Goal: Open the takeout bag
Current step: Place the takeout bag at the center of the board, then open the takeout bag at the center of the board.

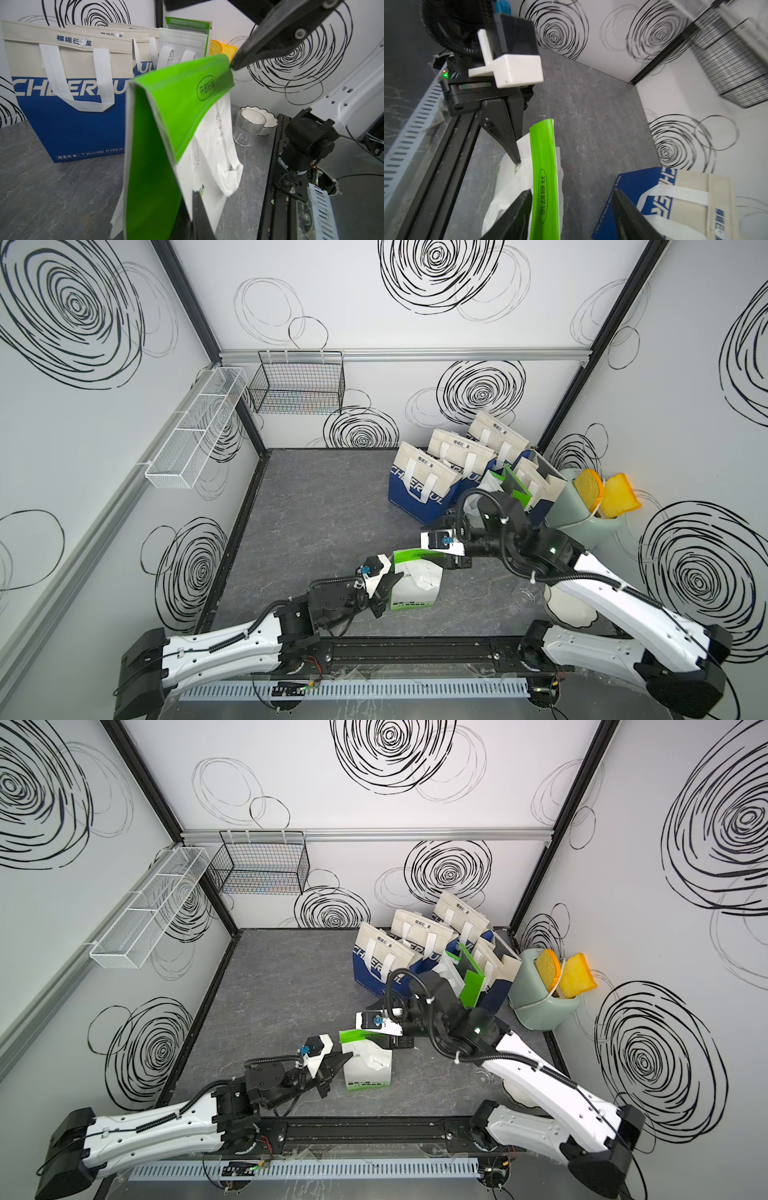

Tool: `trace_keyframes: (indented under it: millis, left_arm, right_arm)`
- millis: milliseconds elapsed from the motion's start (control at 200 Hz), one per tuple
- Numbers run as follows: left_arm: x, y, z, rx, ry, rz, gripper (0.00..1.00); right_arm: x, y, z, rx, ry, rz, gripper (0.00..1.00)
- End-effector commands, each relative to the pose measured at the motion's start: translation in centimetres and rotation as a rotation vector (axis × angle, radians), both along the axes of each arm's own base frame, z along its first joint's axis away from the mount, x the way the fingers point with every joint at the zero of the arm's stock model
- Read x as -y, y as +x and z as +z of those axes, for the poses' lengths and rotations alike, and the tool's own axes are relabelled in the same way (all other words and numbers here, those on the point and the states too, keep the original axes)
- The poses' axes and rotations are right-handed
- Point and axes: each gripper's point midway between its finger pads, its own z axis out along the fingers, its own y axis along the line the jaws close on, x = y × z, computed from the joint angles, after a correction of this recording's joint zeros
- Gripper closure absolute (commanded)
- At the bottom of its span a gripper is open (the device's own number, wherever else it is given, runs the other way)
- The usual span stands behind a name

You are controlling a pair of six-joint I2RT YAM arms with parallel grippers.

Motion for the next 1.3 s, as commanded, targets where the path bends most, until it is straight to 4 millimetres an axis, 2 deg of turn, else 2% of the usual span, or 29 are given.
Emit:
trace_keyframes:
  millis: [0,70,150,220,440,650,1030,1296]
  left_arm:
    - [-0.6,0.4,1.7,-0.016,-0.106,0.037,1.0]
    - [-1.7,1.4,1.7,-0.041,-0.138,0.119,1.0]
    - [-3.1,2.7,1.5,-0.084,-0.185,0.236,1.0]
    - [-3.2,2.9,1.6,-0.088,-0.209,0.249,1.0]
    - [-2.1,3.1,1.7,-0.104,-0.16,0.237,1.0]
    - [-0.9,2.4,1.9,-0.078,-0.139,0.159,1.0]
    - [0.0,2.0,2.1,-0.104,-0.152,0.113,1.0]
    - [0.4,1.4,2.1,-0.101,-0.162,0.069,1.0]
  right_arm:
    - [0.0,1.0,4.7,0.209,0.225,-0.072,0.35]
    - [0.5,0.5,5.6,0.263,0.298,-0.075,0.35]
    - [0.5,-0.1,5.0,0.287,0.317,-0.058,0.35]
    - [0.0,-0.6,4.3,0.298,0.29,-0.037,0.35]
    - [-0.2,-1.7,2.8,0.374,0.24,-0.022,0.36]
    - [-0.5,-2.5,1.1,0.447,0.205,-0.006,0.43]
    - [-1.2,-2.7,-1.3,0.505,0.153,0.01,0.51]
    - [-2.5,-2.3,-1.7,0.509,0.146,0.02,0.5]
